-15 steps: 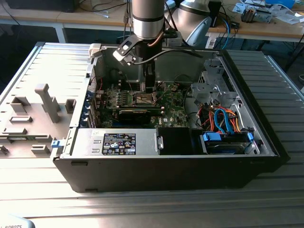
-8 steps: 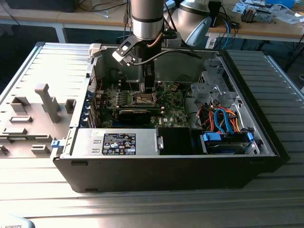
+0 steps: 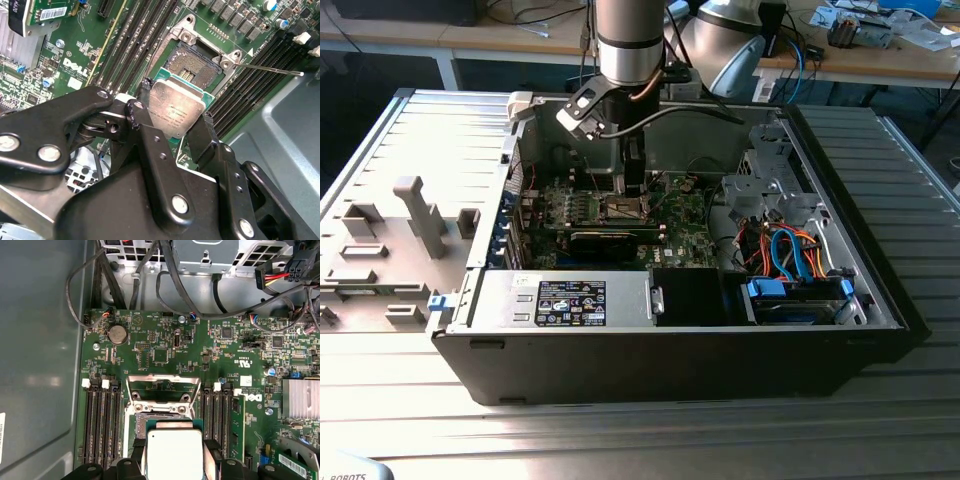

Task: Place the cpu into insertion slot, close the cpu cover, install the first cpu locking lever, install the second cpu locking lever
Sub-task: 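Place the cpu into insertion slot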

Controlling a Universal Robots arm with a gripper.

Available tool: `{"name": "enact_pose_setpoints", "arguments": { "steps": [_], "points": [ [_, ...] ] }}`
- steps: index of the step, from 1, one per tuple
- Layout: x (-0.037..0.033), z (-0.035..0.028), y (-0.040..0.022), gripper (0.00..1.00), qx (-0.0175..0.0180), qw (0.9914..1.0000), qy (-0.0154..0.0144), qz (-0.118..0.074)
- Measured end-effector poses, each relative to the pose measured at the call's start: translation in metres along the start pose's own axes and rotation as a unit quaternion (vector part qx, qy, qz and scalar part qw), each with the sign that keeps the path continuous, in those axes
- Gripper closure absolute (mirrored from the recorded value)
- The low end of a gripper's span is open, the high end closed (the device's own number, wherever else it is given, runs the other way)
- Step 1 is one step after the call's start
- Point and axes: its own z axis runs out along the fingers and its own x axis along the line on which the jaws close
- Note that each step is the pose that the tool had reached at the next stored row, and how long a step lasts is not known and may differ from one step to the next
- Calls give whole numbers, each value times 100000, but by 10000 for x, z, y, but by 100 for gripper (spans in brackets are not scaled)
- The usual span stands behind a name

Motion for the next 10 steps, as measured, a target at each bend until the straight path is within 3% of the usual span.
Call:
{"name": "enact_pose_setpoints", "arguments": {
  "steps": [10],
  "points": [
    [3, 24, -3, 46, 0, 100000, 3, 0]
  ]
}}
